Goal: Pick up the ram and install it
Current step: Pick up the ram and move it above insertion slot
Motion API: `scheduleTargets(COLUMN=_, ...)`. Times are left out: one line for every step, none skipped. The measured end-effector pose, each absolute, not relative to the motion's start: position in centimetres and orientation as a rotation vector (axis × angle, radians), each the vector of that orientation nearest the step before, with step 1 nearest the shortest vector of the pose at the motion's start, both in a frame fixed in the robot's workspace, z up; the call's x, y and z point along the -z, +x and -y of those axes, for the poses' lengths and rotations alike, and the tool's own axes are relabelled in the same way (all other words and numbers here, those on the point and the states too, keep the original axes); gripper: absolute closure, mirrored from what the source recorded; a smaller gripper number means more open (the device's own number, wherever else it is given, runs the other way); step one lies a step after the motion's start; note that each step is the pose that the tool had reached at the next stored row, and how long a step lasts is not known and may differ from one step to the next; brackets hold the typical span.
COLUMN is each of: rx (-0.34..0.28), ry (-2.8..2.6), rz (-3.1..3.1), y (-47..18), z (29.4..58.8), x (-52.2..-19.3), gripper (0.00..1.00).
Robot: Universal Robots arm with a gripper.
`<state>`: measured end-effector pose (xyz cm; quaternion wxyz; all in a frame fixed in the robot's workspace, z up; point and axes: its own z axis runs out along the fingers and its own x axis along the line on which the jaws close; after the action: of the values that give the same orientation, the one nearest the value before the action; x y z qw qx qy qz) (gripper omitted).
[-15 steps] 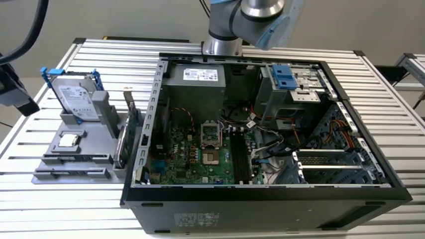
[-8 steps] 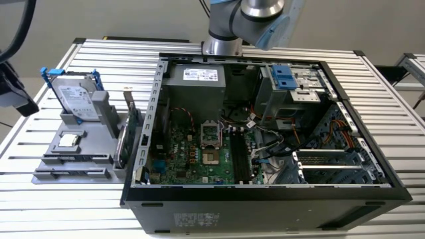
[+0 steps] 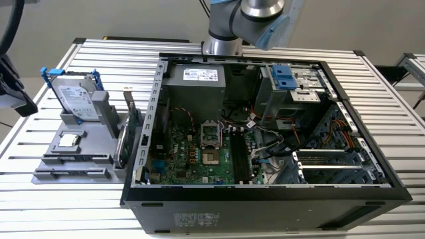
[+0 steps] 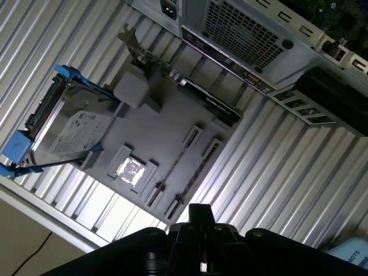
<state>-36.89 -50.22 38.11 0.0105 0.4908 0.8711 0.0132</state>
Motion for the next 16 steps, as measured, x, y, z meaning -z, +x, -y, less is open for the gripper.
scheduleTargets(rx=-0.040, ry=1.547, rz=-2.711, y=-36.89, z=50.22, x=-38.10, gripper=1.00)
scheduleTargets(rx=-0.040, ry=1.563, rz=-2.702, y=-36.89, z=50.22, x=-38.09, gripper=1.00)
scheduleTargets(rx=-0.039, ry=1.581, rz=-2.692, y=-36.89, z=50.22, x=-38.09, gripper=1.00)
scheduleTargets(rx=-0.039, ry=1.599, rz=-2.681, y=-36.89, z=50.22, x=-38.08, gripper=1.00)
scheduleTargets(rx=-0.038, ry=1.619, rz=-2.669, y=-36.89, z=50.22, x=-38.07, gripper=1.00)
scheduleTargets(rx=-0.038, ry=1.638, rz=-2.657, y=-36.88, z=50.22, x=-38.05, gripper=1.00)
scheduleTargets(rx=-0.038, ry=1.658, rz=-2.645, y=-36.88, z=50.22, x=-38.05, gripper=1.00)
scheduleTargets(rx=-0.038, ry=1.677, rz=-2.633, y=-36.88, z=50.22, x=-38.04, gripper=1.00)
scheduleTargets(rx=-0.037, ry=1.697, rz=-2.620, y=-36.89, z=50.22, x=-38.02, gripper=1.00)
scheduleTargets(rx=-0.037, ry=1.716, rz=-2.607, y=-36.89, z=50.22, x=-38.02, gripper=1.00)
scheduleTargets(rx=-0.037, ry=1.735, rz=-2.594, y=-36.89, z=50.22, x=-38.01, gripper=1.00)
scheduleTargets(rx=-0.036, ry=1.754, rz=-2.581, y=-36.88, z=50.22, x=-38.00, gripper=1.00)
scheduleTargets(rx=-0.036, ry=1.773, rz=-2.568, y=-36.89, z=50.22, x=-37.99, gripper=1.00)
scheduleTargets(rx=-0.036, ry=1.793, rz=-2.554, y=-36.89, z=50.22, x=-37.98, gripper=1.00)
scheduleTargets(rx=-0.035, ry=1.812, rz=-2.541, y=-36.89, z=50.22, x=-37.98, gripper=1.00)
scheduleTargets(rx=-0.035, ry=1.829, rz=-2.529, y=-36.89, z=50.22, x=-37.97, gripper=1.00)
